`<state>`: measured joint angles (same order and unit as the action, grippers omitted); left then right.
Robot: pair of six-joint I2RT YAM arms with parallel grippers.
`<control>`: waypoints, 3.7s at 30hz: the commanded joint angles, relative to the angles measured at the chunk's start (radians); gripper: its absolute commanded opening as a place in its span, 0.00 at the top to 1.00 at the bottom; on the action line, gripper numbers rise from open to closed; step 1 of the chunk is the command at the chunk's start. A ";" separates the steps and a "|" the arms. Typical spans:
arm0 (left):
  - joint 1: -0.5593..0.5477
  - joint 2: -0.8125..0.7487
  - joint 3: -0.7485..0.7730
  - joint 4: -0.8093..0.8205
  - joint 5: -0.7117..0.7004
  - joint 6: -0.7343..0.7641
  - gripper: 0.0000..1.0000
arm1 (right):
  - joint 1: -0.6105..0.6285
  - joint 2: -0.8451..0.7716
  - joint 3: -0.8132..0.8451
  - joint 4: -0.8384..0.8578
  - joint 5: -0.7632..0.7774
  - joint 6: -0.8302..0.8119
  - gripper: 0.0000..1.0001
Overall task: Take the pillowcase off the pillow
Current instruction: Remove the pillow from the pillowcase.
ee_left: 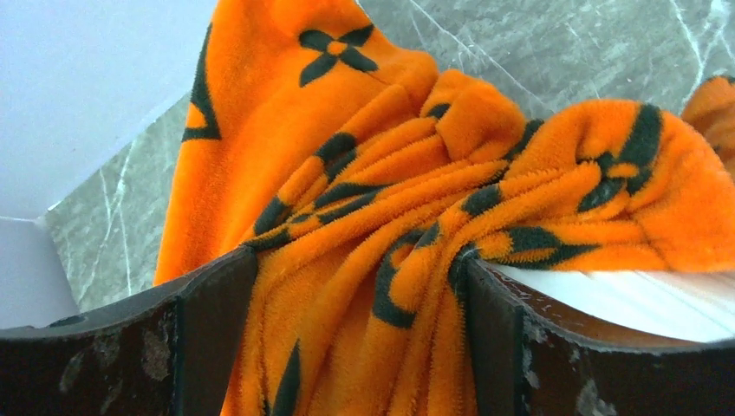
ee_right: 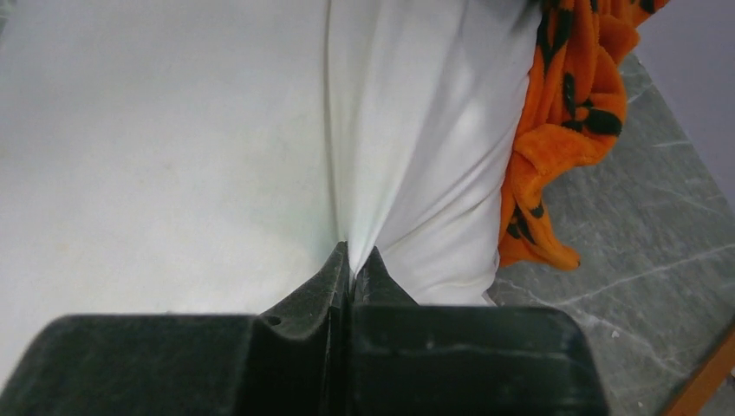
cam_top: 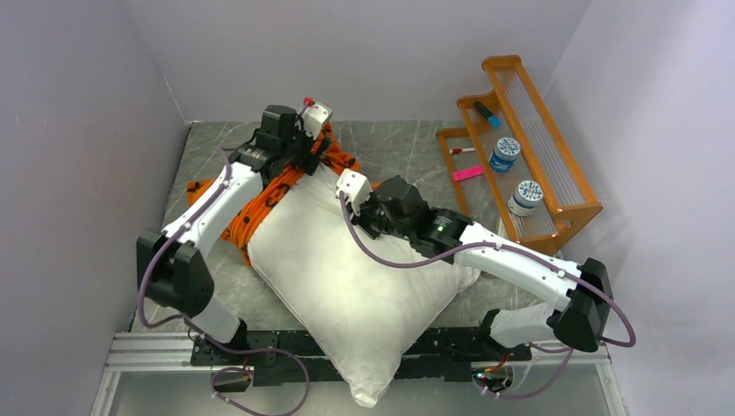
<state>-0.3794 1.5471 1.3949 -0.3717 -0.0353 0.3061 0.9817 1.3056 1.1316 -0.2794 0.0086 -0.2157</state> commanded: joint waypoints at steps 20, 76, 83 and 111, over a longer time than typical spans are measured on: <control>0.350 0.310 0.425 -0.032 -0.179 -0.226 0.85 | 0.033 -0.187 -0.138 -0.127 0.147 0.079 1.00; 0.497 -0.107 -0.162 0.116 0.311 -0.379 0.31 | 0.198 0.511 0.596 -0.082 -0.049 -0.132 0.01; 0.496 -0.112 -0.159 0.104 0.338 -0.382 0.28 | 0.206 0.602 0.490 -0.036 0.123 -0.185 0.00; 0.266 -0.386 -0.144 -0.093 0.135 -0.382 0.09 | -0.073 0.300 0.107 0.019 0.206 -0.130 1.00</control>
<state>-0.1104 1.2560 1.2343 -0.3878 0.1562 -0.0650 0.9665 1.6272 1.3025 -0.1047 0.1020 -0.3443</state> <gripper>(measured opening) 0.911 0.030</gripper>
